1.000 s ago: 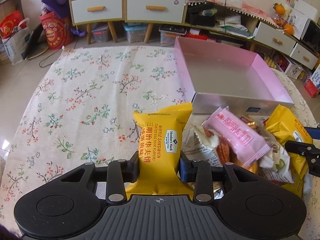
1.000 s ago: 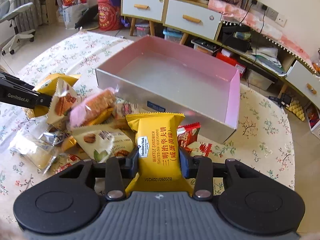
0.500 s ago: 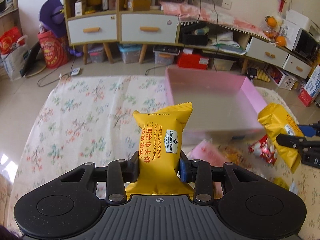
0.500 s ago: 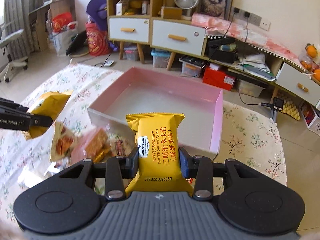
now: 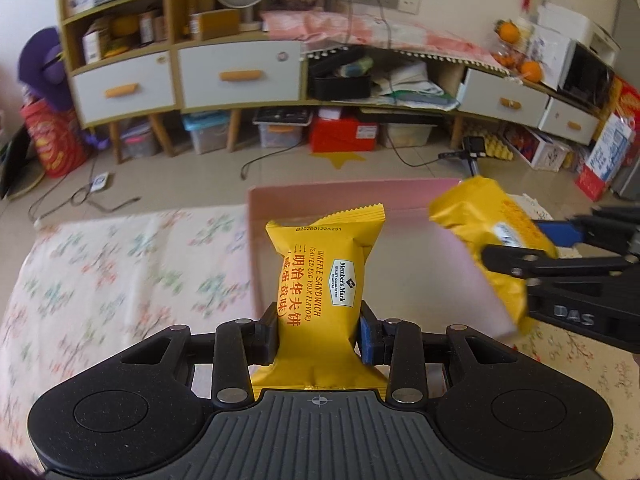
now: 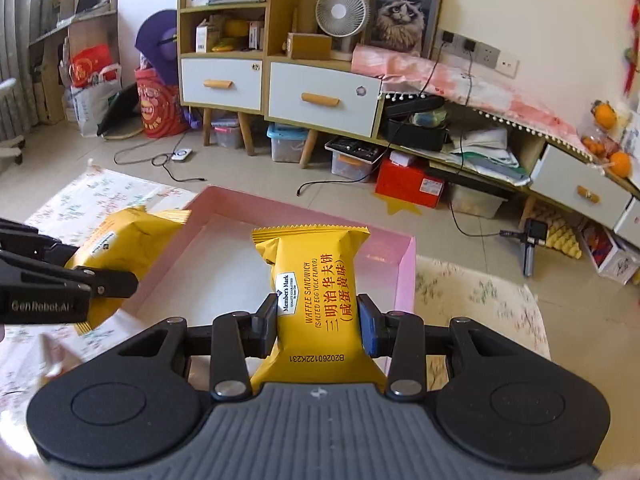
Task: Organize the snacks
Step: 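Carry both yellow packs into the pink box and open both tools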
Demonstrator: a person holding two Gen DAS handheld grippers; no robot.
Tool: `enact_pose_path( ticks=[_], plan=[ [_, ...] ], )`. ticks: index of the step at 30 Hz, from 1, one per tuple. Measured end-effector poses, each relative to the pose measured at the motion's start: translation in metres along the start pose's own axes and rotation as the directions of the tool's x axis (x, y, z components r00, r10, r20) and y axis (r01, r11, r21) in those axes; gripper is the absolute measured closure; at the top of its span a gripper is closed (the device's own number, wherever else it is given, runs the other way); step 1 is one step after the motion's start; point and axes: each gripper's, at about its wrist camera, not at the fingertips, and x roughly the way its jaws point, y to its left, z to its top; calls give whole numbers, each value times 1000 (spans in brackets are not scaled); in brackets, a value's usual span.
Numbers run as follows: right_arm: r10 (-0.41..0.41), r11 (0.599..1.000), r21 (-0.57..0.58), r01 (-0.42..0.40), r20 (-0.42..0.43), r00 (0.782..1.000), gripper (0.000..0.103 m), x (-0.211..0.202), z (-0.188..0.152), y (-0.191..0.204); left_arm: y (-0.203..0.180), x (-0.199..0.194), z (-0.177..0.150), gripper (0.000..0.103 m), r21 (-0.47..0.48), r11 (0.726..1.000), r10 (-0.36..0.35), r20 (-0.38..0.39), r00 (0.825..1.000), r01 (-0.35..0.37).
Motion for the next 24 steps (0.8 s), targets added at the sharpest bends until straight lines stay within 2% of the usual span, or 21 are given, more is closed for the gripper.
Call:
enact_pose_path(
  ticks=[9,14,19,23,24],
  plan=[
    [-17,1000,-9,17,-42,999,66,45,5,-15,-11,57,17,68,79,997,16,-8,1000,-16],
    [-34,999,-30,32,-54,998,66,56,1,-13,-12,74,18,68,108,993,43,-18,999,-41],
    [-45,998,-36,43,-53,998,66,60,1,-13,-6,82,19,67,95,994,49,-26,998,-46],
    [-48,999,-27,47,-51,998,63,58,3,-14,-7,78,19,58,113,993,40,-1,999,-40],
    [-47,999,-27,45,-50,998,61,59,4,-15,-7,76,19,51,110,993,38,4,999,-39]
  ],
)
